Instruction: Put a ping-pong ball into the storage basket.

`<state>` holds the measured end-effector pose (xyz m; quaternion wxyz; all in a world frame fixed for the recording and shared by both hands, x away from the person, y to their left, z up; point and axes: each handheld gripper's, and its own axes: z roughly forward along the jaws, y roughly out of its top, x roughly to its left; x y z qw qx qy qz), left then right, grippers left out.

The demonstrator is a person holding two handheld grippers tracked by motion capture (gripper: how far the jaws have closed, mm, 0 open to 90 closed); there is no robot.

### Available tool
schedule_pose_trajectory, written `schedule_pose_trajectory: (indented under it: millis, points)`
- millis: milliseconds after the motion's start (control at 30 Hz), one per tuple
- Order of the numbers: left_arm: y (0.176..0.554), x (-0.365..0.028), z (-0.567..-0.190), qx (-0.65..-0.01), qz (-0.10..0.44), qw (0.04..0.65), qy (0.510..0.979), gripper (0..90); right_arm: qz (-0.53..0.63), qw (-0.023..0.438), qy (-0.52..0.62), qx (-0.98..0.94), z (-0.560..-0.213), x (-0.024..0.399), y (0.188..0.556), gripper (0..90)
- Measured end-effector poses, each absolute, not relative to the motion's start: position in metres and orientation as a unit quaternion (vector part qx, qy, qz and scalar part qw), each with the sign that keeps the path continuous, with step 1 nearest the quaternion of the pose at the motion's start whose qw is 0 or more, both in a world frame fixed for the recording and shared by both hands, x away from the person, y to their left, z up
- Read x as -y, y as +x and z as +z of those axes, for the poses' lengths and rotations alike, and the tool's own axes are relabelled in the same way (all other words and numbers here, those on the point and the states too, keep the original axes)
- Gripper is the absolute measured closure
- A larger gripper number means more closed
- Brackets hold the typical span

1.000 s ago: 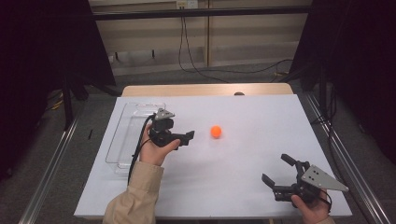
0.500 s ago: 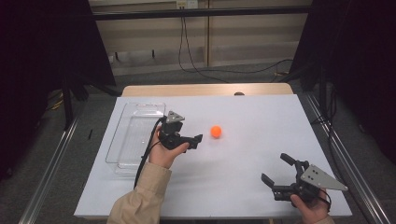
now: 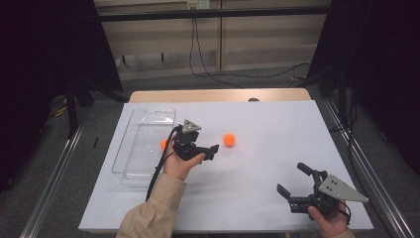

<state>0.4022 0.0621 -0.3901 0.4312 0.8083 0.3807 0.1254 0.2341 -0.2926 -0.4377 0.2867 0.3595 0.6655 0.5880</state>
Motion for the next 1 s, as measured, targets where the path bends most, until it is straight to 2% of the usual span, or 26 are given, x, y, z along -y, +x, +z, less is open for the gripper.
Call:
schedule_pose_trajectory:
  millis: [1000]
  points:
    - [0.404, -0.044, -0.405, -0.362, 0.136, 0.426, 0.818, 7.7, 0.589, 0.285, 0.359, -0.665, -0.438, 0.293, 0.235, 2.1]
